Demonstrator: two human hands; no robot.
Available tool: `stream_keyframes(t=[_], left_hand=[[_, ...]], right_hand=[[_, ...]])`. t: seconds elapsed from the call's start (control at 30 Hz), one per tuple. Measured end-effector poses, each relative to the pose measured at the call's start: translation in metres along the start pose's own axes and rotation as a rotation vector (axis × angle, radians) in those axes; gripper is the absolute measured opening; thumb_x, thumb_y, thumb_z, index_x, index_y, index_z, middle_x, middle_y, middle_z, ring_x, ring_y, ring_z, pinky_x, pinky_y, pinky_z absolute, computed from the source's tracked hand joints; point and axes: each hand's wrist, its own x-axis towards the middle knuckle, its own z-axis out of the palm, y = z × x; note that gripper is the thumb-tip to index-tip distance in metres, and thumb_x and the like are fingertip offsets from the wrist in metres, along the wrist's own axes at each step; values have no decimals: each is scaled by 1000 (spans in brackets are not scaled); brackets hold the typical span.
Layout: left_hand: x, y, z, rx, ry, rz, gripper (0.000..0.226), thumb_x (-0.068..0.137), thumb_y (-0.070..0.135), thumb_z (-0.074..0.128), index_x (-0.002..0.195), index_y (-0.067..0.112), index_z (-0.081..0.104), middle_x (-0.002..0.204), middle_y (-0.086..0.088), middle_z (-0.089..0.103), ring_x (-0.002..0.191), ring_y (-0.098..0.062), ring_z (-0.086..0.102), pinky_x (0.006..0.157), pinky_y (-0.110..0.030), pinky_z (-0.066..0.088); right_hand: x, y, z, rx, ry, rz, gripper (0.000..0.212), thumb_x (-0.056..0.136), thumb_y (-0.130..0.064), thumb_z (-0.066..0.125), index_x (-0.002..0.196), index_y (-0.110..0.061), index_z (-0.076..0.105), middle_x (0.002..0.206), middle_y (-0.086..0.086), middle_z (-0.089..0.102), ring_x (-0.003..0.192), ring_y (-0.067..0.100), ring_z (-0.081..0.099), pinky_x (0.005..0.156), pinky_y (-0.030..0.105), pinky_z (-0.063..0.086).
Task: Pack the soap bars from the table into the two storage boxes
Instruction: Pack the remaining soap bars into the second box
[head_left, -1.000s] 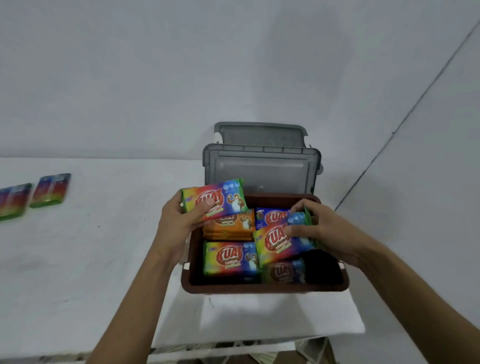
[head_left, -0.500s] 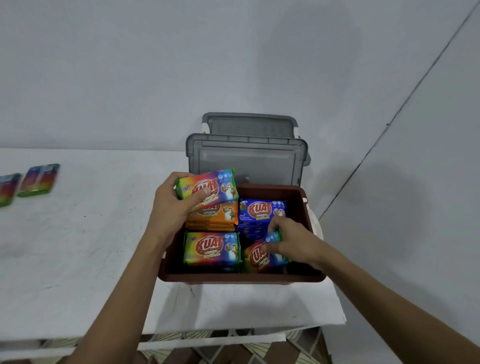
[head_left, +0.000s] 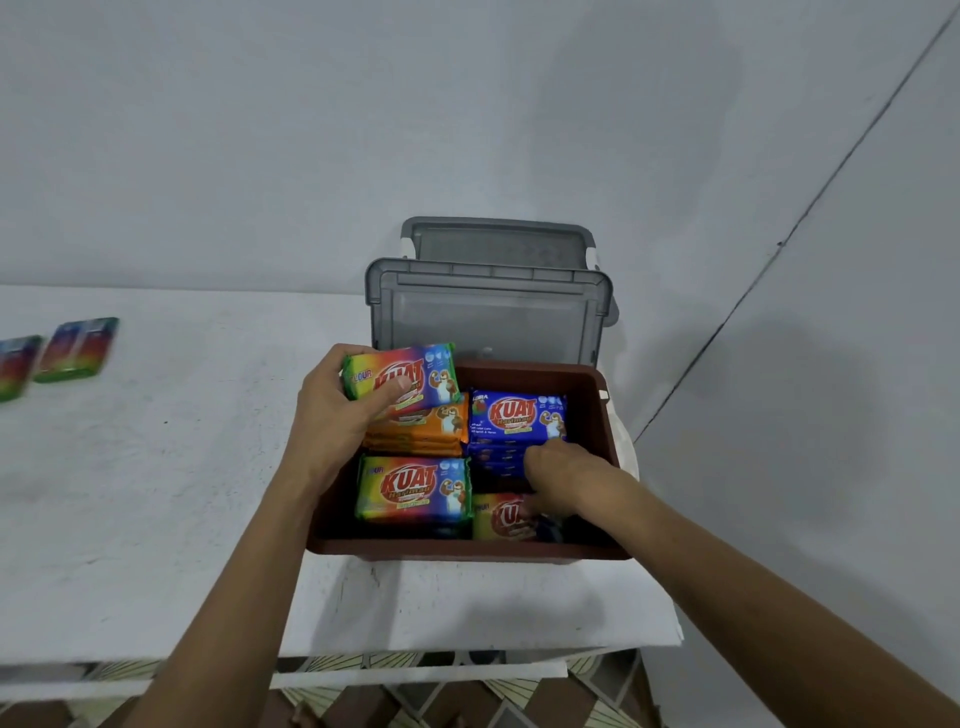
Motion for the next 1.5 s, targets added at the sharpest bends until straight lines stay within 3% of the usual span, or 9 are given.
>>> stream_keyframes(t=[0.1,0.2,0.37,0.5,0.6,0.77,1.0,1.23,1.5], left_hand=[[-2,1,0,3,-6,1,38,81,30,75,112,21,56,103,2,68,91,-17,69,72,-30,58],[-4,2,0,39,-21,24,39,81,31,74,113,21,55,103,5,67,91,-15,69,74,-31,58],[-7,11,2,34,-81,37,39,76,34,75,109,24,56,101,5,69,88,-15,70,72,-30,58],[-9,21,3,-18,-167,18,46,68,39,77,108,22,60,98,2,71,87,-18,72,73,-35,60],[-13,29,6,-69,-281,7,45,68,33,79,107,19,61,96,-3,73,86,-22,73,74,-40,60],[-18,34,8,-72,-381,5,45,66,29,80,106,19,61,96,-2,73,85,-21,73,71,-35,61],[-22,27,8,57,-476,23,41,70,37,76,106,24,62,96,7,74,87,-16,73,69,-29,60],[-4,14,-15,127,-179,168,20,87,39,69,103,26,66,91,5,75,90,-13,71,74,-40,60],[-6,-12,-16,231,-36,190,14,90,36,64,101,27,65,90,12,72,87,1,67,73,-25,54]], right_hand=[[-1,2,-3,-30,-29,-27,42,95,-30,62,129,-8,53,125,11,60,107,23,60,89,32,51],[-3,11,-18,47,10,-48,35,97,-32,59,121,-6,58,109,9,61,90,18,56,71,24,47],[-10,18,-50,294,326,-99,23,96,-38,58,93,-15,60,95,0,64,79,12,59,59,22,45],[-16,10,-56,636,558,-197,38,94,-41,60,125,-19,56,105,-4,63,94,12,62,70,21,51],[-16,8,-58,869,485,-262,58,89,-42,67,140,-25,46,130,1,59,111,17,62,85,37,58],[-22,10,-57,1111,325,-348,38,89,-26,70,125,-19,62,117,0,66,98,17,71,70,26,60],[-28,15,-53,932,184,-388,27,89,-24,68,115,-21,61,114,-2,67,101,16,69,73,27,61],[-32,52,-53,728,-26,-267,20,90,-19,69,107,-22,61,125,-1,60,111,20,64,83,38,61],[-21,31,-41,229,-69,-241,36,94,-24,63,128,-17,52,137,2,48,123,15,48,95,32,52]])
